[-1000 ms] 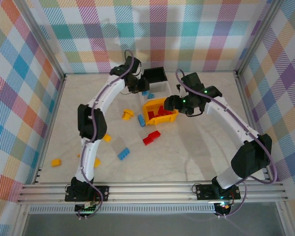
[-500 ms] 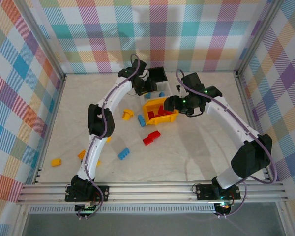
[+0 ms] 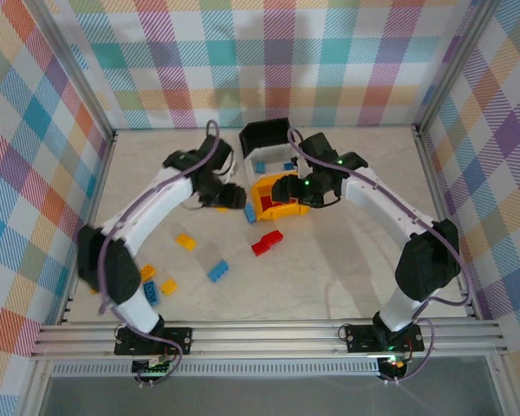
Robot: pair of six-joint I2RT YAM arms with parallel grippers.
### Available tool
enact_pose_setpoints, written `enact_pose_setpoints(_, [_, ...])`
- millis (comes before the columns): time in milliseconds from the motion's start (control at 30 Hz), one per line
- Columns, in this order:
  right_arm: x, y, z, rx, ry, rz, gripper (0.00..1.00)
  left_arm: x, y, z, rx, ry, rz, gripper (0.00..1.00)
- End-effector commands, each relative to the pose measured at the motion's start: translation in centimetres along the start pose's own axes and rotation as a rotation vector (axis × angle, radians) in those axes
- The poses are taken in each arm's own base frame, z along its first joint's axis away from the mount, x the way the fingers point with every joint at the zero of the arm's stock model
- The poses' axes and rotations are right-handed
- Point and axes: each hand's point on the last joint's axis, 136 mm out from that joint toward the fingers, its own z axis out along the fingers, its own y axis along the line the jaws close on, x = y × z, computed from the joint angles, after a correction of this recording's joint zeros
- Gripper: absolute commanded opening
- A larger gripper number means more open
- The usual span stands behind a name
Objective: Sort the legos into containers by color
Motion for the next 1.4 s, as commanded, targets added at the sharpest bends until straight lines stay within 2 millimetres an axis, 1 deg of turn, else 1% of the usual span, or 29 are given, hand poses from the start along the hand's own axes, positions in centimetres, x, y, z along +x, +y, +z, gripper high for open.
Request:
enact_pose_setpoints(0, [-1.0,1.6,-0.2,-0.065,-0.031,0.023,0.74,5.9,2.2,0.8,-0.083,0.101,0.073,0.62])
enact_pose_setpoints(100, [-0.8,1.9,0.0,-0.076,-0.030,0.035,0.74,9.2,2.4,1.4,-0.087,0.154,0.097,0.62])
enact_pose_setpoints(167, [-0.6,1.9,0.1,-0.076,-0.030,0.041,0.74,10.4,2.5,2.0,-0.083,0.179,0.103,0.62])
enact_pose_setpoints(267, [-0.1,2.0,0.1,-0.075,-0.031,0.045,0.74,11.8,2.5,3.4,-0.068,0.228,0.101,0.62])
enact_pose_setpoints(467, [0.7,1.3,-0.4,-0.050,-0.042,0.046,0.74,13.8,1.4,5.3,-0.031,0.311,0.159,0.61])
enact_pose_setpoints(533, [1.0,1.1,-0.4,-0.043,-0.041,0.047,0.75,14.3,1.2,5.9,-0.027,0.339,0.172,0.61])
enact_pose_setpoints(767, [1.3,0.6,-0.2,-0.035,-0.042,0.052,0.75,15.4,2.0,8.0,-0.074,0.431,0.159,0.60])
enact_pose_setpoints(933, [1.3,0.4,0.1,-0.029,-0.043,0.056,0.75,15.8,2.3,8.7,-0.096,0.474,0.165,0.59])
enact_pose_setpoints(1067, [1.4,0.0,0.7,-0.020,-0.035,0.065,0.75,16.1,2.5,9.1,-0.101,0.513,0.168,0.56])
enact_pose_setpoints(1167, [1.4,0.0,1.0,-0.019,-0.031,0.069,0.75,16.5,2.6,9.6,-0.110,0.550,0.169,0.52])
enact_pose_setpoints(1267, [1.2,0.0,1.1,-0.015,-0.033,0.068,0.75,16.8,2.8,10.1,-0.122,0.577,0.168,0.43])
enact_pose_setpoints(1367, [1.1,-0.1,1.0,-0.005,-0.037,0.060,0.75,16.5,2.9,10.1,-0.128,0.573,0.179,0.35])
